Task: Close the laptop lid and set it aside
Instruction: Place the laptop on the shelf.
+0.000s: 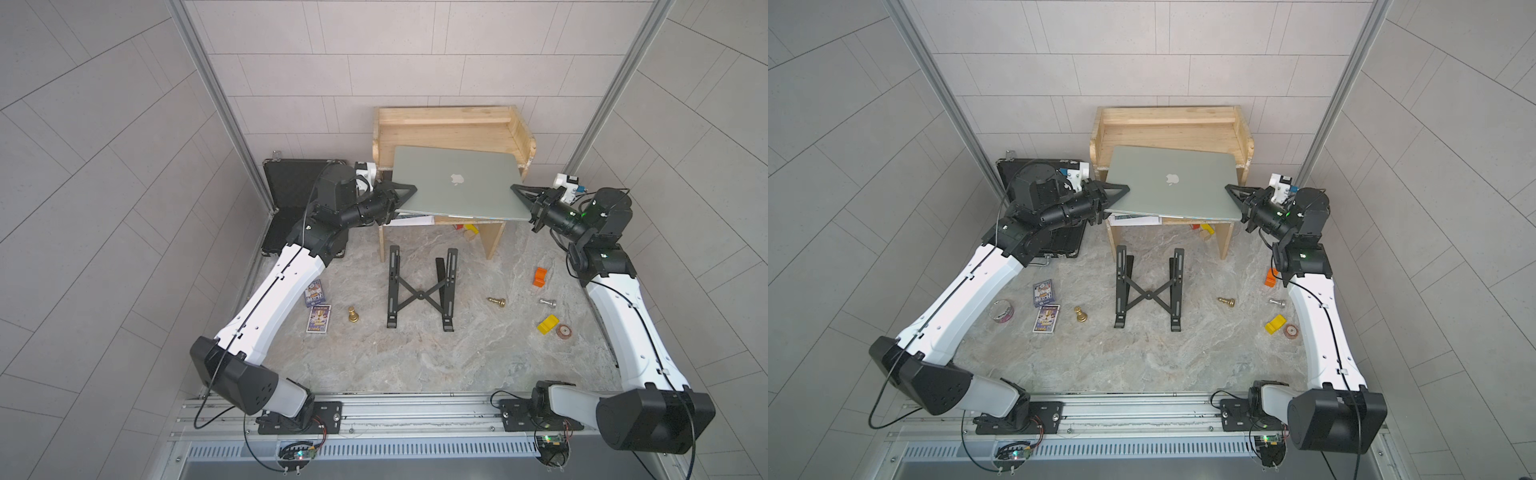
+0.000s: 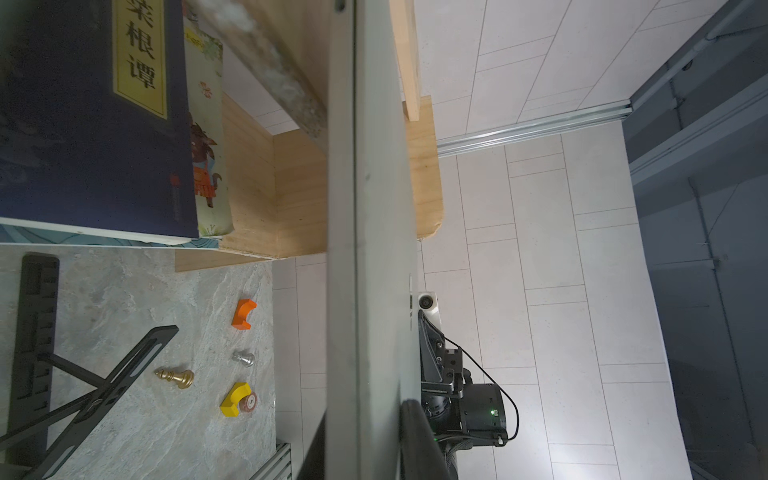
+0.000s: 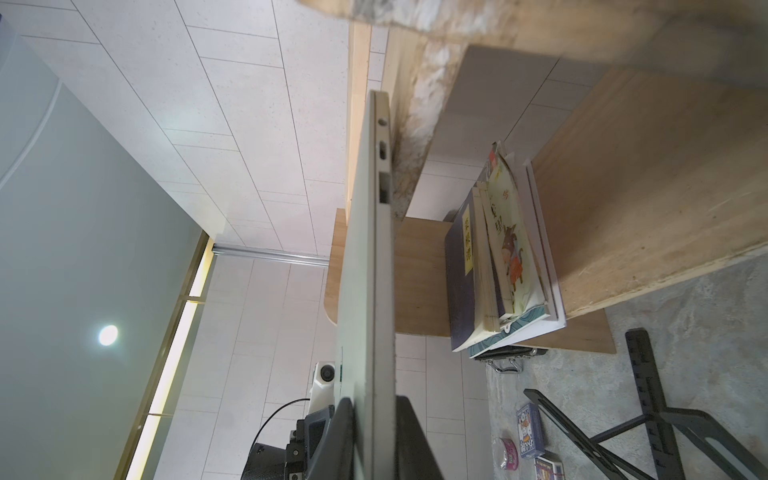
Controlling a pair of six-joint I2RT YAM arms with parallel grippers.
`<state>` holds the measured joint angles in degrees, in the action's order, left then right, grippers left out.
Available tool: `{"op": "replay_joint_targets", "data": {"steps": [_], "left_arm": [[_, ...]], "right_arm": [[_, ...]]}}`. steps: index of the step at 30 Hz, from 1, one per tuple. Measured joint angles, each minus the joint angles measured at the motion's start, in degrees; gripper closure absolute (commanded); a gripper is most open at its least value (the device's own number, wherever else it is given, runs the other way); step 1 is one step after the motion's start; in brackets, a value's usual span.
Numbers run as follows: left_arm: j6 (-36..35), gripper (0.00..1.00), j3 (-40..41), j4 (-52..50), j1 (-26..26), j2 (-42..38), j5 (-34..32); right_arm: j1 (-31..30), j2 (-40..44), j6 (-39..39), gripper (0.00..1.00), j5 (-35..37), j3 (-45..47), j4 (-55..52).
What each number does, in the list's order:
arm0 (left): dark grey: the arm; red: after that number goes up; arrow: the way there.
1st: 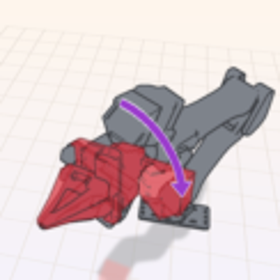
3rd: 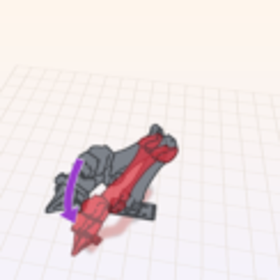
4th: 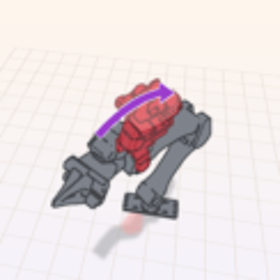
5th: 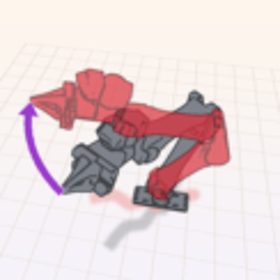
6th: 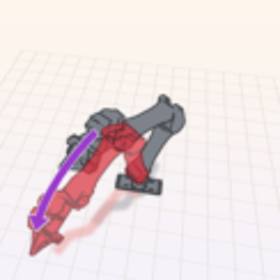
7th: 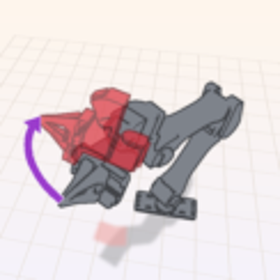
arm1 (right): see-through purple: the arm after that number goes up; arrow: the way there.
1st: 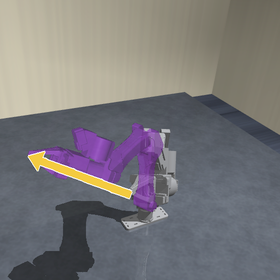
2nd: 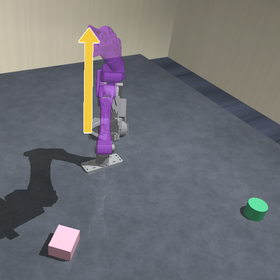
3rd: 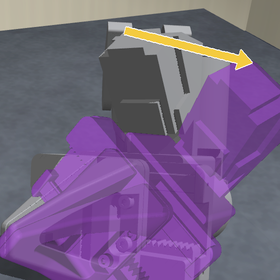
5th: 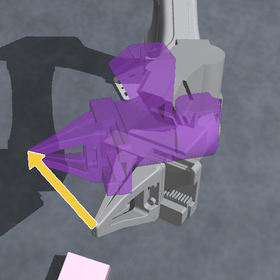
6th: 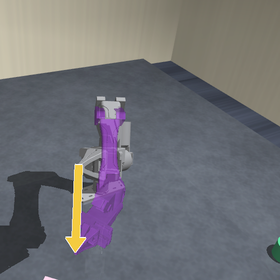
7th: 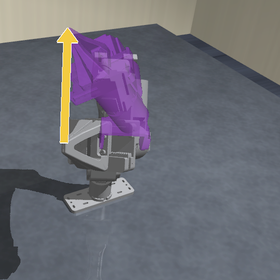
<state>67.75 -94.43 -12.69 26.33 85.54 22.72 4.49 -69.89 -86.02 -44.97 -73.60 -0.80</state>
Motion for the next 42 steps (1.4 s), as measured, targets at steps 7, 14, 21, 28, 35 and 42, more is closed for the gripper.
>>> {"op": "replay_joint_targets", "data": {"steps": [7, 14, 21, 28, 35, 42], "left_arm": [[1.01, 0.88, -1.95, 2.40, -0.94, 3.39, 0.63], [-0.11, 0.50, -3.45, 2.78, -0.11, 6.23, 0.39], [-0.59, 0.31, -3.65, 3.28, 0.31, 6.69, 0.85], [-0.63, 0.29, -3.58, 3.91, -0.24, 5.64, 0.90], [-0.96, 0.25, -1.27, 3.48, -0.70, 2.75, 1.95], [-2.73, 0.20, 2.19, 1.18, -1.68, -2.69, 1.46]], "right_arm": [[0.44, -3.89, -0.11, 1.00, -0.20, -3.15, 0.74], [-0.15, -7.19, -0.31, 1.00, 1.40, -7.87, 1.70], [-0.37, -8.20, 1.55, 1.00, 1.22, -11.19, 2.73], [-0.50, -10.49, 0.26, 1.00, 0.15, -11.21, 2.82], [-0.68, -11.15, -1.75, 1.00, -0.02, -11.26, 2.38], [-0.50, -11.47, -2.36, 1.00, 0.04, -11.87, 1.16]]}}
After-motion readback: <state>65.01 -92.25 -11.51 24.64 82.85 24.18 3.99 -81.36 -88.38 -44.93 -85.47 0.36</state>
